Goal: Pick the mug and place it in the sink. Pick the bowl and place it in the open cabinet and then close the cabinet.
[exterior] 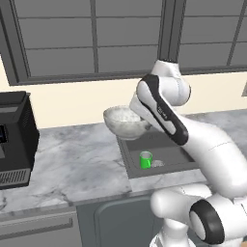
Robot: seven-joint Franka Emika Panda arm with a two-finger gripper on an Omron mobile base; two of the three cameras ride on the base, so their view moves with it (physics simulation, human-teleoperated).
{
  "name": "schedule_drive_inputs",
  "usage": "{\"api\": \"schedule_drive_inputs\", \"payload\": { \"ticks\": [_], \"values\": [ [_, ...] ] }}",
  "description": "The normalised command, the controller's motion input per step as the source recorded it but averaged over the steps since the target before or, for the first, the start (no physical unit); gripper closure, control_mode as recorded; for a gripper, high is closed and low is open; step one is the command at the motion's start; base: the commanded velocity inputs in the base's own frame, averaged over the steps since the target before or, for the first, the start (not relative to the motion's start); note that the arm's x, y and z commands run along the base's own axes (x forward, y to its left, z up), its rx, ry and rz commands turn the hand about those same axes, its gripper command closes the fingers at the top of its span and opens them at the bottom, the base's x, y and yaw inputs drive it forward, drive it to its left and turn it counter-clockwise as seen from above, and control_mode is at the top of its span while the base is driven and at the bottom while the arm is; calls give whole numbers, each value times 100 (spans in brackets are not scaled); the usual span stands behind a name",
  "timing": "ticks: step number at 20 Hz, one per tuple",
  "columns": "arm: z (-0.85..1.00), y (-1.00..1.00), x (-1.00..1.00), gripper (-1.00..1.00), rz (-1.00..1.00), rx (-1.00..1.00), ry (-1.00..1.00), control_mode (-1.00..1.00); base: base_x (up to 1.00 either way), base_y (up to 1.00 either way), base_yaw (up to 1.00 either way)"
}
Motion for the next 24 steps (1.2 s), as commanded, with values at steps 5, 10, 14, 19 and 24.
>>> {"api": "schedule_drive_inputs", "payload": {
  "ticks": [5,10,14,19,24],
  "values": [
    [66,-53,-93,100,0,-3,-4,-100,0,0,0],
    [52,-48,-100,100,0,-1,-8,-100,0,0,0],
    [16,-38,-76,100,0,-2,-4,-100,0,0,0],
    [0,-28,-23,100,0,-5,0,-100,0,0,0],
    [0,0,-6,100,0,-3,0,-100,0,0,0]
  ]
}}
